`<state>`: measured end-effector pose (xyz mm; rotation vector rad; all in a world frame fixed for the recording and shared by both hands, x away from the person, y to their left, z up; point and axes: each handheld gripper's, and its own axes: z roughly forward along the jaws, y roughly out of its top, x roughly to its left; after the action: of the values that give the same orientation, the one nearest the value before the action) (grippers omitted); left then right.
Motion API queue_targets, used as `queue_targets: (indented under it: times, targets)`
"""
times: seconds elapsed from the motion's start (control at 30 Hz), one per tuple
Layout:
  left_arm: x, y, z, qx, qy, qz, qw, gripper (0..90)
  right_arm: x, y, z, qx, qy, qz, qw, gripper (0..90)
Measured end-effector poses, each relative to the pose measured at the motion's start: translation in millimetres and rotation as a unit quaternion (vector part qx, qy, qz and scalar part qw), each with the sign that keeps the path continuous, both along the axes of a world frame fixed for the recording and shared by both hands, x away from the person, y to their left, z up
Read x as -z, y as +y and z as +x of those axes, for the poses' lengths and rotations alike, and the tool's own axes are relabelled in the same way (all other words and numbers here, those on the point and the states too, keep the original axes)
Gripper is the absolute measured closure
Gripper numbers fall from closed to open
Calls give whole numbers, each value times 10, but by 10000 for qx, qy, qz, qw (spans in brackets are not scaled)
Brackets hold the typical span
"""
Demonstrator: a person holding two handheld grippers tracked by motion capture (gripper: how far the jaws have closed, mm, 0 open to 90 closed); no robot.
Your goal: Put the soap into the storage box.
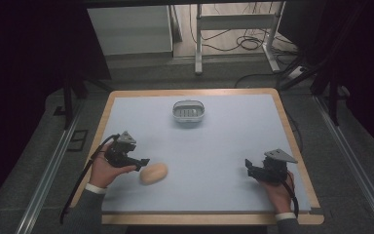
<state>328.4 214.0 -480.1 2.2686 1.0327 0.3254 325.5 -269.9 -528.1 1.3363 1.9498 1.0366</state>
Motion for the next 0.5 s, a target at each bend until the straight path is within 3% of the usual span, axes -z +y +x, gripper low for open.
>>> queue_targets:
  times: [0.5]
  targets:
    - [31,-206,-4,381,164,167,9990,204,0,1,1,17,0,-8,10000,120]
